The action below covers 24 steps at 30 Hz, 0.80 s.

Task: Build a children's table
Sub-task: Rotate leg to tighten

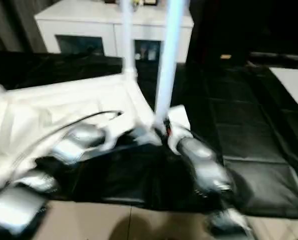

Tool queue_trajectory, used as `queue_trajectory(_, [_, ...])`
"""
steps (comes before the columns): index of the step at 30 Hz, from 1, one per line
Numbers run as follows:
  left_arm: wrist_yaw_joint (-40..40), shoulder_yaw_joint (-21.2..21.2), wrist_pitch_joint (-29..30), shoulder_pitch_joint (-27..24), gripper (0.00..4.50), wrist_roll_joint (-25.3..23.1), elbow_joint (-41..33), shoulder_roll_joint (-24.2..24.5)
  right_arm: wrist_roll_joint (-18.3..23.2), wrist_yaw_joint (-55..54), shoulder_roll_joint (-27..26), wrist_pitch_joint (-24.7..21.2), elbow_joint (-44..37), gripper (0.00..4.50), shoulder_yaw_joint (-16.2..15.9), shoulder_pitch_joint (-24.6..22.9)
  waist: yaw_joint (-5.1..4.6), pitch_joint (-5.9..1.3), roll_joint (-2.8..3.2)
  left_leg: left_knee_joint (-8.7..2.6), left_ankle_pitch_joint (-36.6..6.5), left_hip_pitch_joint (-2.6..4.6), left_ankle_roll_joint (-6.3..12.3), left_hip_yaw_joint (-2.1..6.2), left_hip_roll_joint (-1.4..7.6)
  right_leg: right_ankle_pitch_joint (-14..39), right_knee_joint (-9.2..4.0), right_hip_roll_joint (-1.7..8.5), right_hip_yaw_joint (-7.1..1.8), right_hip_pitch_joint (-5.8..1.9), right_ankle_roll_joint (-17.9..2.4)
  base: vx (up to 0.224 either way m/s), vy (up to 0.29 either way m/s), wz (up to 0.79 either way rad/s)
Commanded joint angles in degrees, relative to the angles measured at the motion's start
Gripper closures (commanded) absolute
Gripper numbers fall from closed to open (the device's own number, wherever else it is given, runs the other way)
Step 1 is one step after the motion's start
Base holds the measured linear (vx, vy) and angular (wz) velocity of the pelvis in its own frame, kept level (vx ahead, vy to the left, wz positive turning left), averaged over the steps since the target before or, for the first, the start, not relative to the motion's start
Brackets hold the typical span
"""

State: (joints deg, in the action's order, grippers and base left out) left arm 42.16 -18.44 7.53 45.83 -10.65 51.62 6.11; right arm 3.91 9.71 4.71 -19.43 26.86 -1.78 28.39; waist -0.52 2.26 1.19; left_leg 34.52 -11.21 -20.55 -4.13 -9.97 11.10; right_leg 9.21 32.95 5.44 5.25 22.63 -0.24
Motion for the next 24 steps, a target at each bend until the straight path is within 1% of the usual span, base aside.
queue_trajectory(1, [-7.9,2.1,0.0,3.3,4.5,0.3,2.0,-3.2,2.4,-10.6,-3.3,-4.9,11.4,2.46,4.9,0.4,-0.57,-2.86,-0.36,-4.54,-21.0,0.58,0.76,1.0,0.92,31.5,-5.89,2.76,-1.43,-1.62,-6.4,0.0,0.0,0.0])
queue_trajectory(2, [-9.9,2.4,0.0,4.2,4.5,0.2,3.3,-4.1,3.1,-13.9,-4.6,-4.6,14.0,2.46,6.6,1.7,-0.79,-3.01,-0.21,-4.46,-21.6,0.86,0.67,1.17,0.88,31.4,-5.92,2.79,-1.31,-1.51,-6.5,0.0,0.0,0.0])
queue_trajectory(3, [-9.9,2.4,0.0,4.2,4.5,0.2,3.3,-4.1,3.1,-13.9,-4.6,-4.6,14.0,2.47,6.6,1.7,-0.98,-2.97,-0.2,-4.45,-21.9,0.86,0.88,1.07,0.81,31.2,-6.1,2.68,-1.3,-1.4,-6.6,0.0,0.0,0.0])
queue_trajectory(4, [-11.3,2.3,-0.3,4.8,4.5,-0.1,4.2,-4.7,3.5,-16.0,-5.4,-3.9,15.7,2.47,7.6,2.7,-1.01,-3.03,-0.15,-4.67,-21.6,0.67,1.11,1.17,0.96,29.3,-5.95,2.67,-1.3,-1.73,-6.8,0.0,0.0,0.0])
queue_trajectory(6, [-12.9,2.2,-0.8,5.5,4.5,-0.4,5.2,-5.2,3.7,-18.1,-6.4,-2.1,17.6,2.49,8.8,3.9,-0.97,-3.11,-0.26,-4.7,-21.8,0.66,1.47,1.05,0.99,27.1,-5.78,2.72,-1.43,-1.7,-7.8,0.0,0.0,0.0])
queue_trajectory(7, [-13.0,2.2,-1.0,5.7,4.5,-0.4,5.3,-5.2,3.6,-17.9,-6.5,-1.0,18.0,2.49,8.8,4.3,-0.89,-3.12,-0.27,-4.76,-21.6,0.56,1.57,1.06,1.01,26.6,-5.68,2.76,-1.47,-1.82,-7.9,0.0,0.0,0.0])
queue_trajectory(8, [-12.7,2.3,-1.7,5.8,4.5,-0.7,6.0,-5.1,2.8,-15.4,-6.6,1.4,18.0,2.5,7.9,5.3,-0.82,-3.25,-0.22,-4.8,-21.5,0.47,1.73,1.06,1.06,25.4,-5.47,2.83,-1.55,-1.93,-8.3,0.0,0.0,0.0])
queue_trajectory(9, [-12.7,2.3,-1.7,5.8,4.5,-0.7,6.0,-5.1,2.8,-15.4,-6.6,1.4,18.0,2.5,7.9,5.3,-0.85,-3.19,-0.28,-4.82,-21.5,0.37,1.86,1.02,1.07,25.1,-5.5,2.8,-1.58,-1.94,-8.4,0.0,0.0,0.0])
queue_trajectory(10, [-12.5,2.3,-1.9,5.9,4.5,-0.8,6.2,-5.0,2.3,-14.6,-6.5,2.2,17.9,2.5,7.5,5.6,-0.82,-3.31,-0.35,-4.85,-20.9,0.24,1.98,1.02,1.08,23.9,-5.24,2.81,-1.67,-2.14,-8.8,0.0,0.0,0.0])
queue_trajectory(11, [-12.4,1.9,-2.7,5.9,4.5,-1.3,6.8,-4.5,1.7,-12.3,-6.2,4.4,17.2,2.5,6.5,6.0,-0.77,-3.25,-0.31,-4.91,-20.7,0.14,2.11,0.99,1.14,23.2,-5.15,2.83,-1.73,-2.2,-9.2,0.0,0.0,0.0])
queue_trajectory(12, [-12.4,1.9,-2.8,5.9,4.5,-1.3,6.9,-4.5,1.7,-11.9,-6.2,4.8,17.1,2.5,6.4,6.1,-0.74,-3.35,-0.37,-4.87,-20.1,0.1,2.33,0.94,1.18,22.2,-5.01,2.91,-1.83,-2.3,-9.7,0.0,0.0,0.0])
queue_trajectory(13, [-12.3,1.9,-3.0,5.9,4.5,-1.4,7.2,-4.4,1.9,-11.5,-6.2,5.3,17.0,2.15,6.5,6.2,-0.68,-3.39,-0.35,-4.86,-19.6,0.07,2.5,0.92,1.18,21.6,-4.95,2.92,-1.87,-2.38,-10.0,0.0,0.0,0.0])
queue_trajectory(14, [-11.5,1.6,-3.5,5.7,4.5,-1.5,7.1,-3.9,1.3,-10.9,-5.1,6.1,15.3,1.81,5.9,5.7,-0.59,-3.36,-0.38,-4.86,-18.9,0.07,2.69,0.83,1.23,20.7,-4.83,2.9,-1.95,-2.37,-10.5,0.0,0.0,0.0])
queue_trajectory(15, [-10.5,1.3,-4.1,5.4,4.5,-1.5,6.8,-3.4,1.3,-10.1,-4.2,6.1,13.5,1.79,5.6,5.1,-0.44,-3.34,-0.47,-4.86,-18.4,0.05,2.77,0.83,1.24,20.4,-4.85,2.85,-1.92,-2.52,-10.5,0.0,0.0,0.0])
queue_trajectory(16, [-8.1,1.0,-4.2,4.5,4.5,-1.2,5.7,-2.4,0.6,-9.4,-1.9,5.2,9.7,1.72,5.0,3.9,-0.28,-3.52,-0.34,-4.77,-17.2,0.04,3.14,0.72,1.27,18.6,-4.66,2.86,-2.09,-2.57,-10.9,0.0,0.0,0.0])
queue_trajectory(17, [-7.0,0.7,-4.7,4.1,4.5,-1.3,5.1,-1.8,0.4,-8.1,-0.6,4.7,8.0,1.72,4.6,3.3,-0.06,-3.87,-0.48,-4.54,-14.6,-0.17,3.79,0.61,1.35,15.1,-4.15,2.92,-2.28,-2.72,-11.7,0.0,0.0,0.0])
queue_trajectory(18, [-6.1,0.4,-4.9,3.8,4.5,-1.4,4.7,-1.3,0.5,-6.7,0.3,4.2,6.6,1.47,4.3,2.8,-0.01,-3.93,-0.59,-4.45,-13.2,-0.45,4.28,0.57,1.29,13.7,-3.89,2.91,-2.25,-2.86,-12.1,0.0,0.0,0.0])
queue_trajectory(19, [-5.1,-0.1,-4.6,3.3,4.5,-2.0,3.9,-0.1,0.9,-2.4,2.6,2.9,3.3,1.39,3.3,1.6,0.31,-3.78,-0.31,-4.36,-11.8,-0.51,5.1,0.5,1.38,12.0,-3.76,2.84,-2.29,-2.88,-12.5,0.0,0.0,0.0])
queue_trajectory(20, [-4.8,-0.3,-4.6,3.1,4.5,-2.2,3.6,0.3,0.8,-1.0,3.4,2.6,2.2,1.39,2.9,1.2,0.69,-3.85,-0.27,-4.15,-11.1,-0.27,5.93,0.35,1.49,10.4,-3.57,2.87,-2.36,-2.77,-13.2,0.0,0.0,0.0])
queue_trajectory(21, [-3.9,-0.6,-4.8,2.8,4.5,-2.4,3.2,1.1,0.8,2.9,5.4,2.7,-0.1,1.39,1.8,0.1,0.74,-3.85,-0.27,-4.11,-10.6,-0.34,6.17,0.3,1.52,9.7,-3.38,2.87,-2.42,-2.76,-13.6,0.0,0.0,0.0])
queue_trajectory(22, [-3.4,-0.6,-4.9,2.7,4.5,-2.3,3.0,1.4,0.8,4.4,6.1,3.0,-0.9,1.39,1.4,-0.3,1.09,-3.92,-0.23,-4.09,-9.0,-0.74,6.5,0.38,1.52,8.3,-3.15,2.92,-2.33,-3.3,-13.6,0.0,0.0,0.0])
queue_trajectory(23, [2.8,-1.2,-6.7,1.3,4.5,-1.3,0.7,3.6,4.2,18.3,12.2,2.9,-7.9,1.39,-1.0,-4.0,1.39,-3.9,-0.26,-4.03,-8.5,-0.63,7.29,0.37,1.63,6.6,-3.03,2.86,-2.32,-3.39,-14.0,0.0,0.0,0.0])
queue_trajectory(24, [3.1,-1.3,-6.8,1.2,4.5,-1.3,0.6,3.7,4.4,18.8,12.4,2.9,-8.1,1.39,-1.2,-4.1,1.54,-3.92,-0.03,-3.97,-8.1,-0.62,7.84,0.42,1.71,5.4,-2.84,2.87,-2.36,-3.57,-14.2,0.0,0.0,0.0])
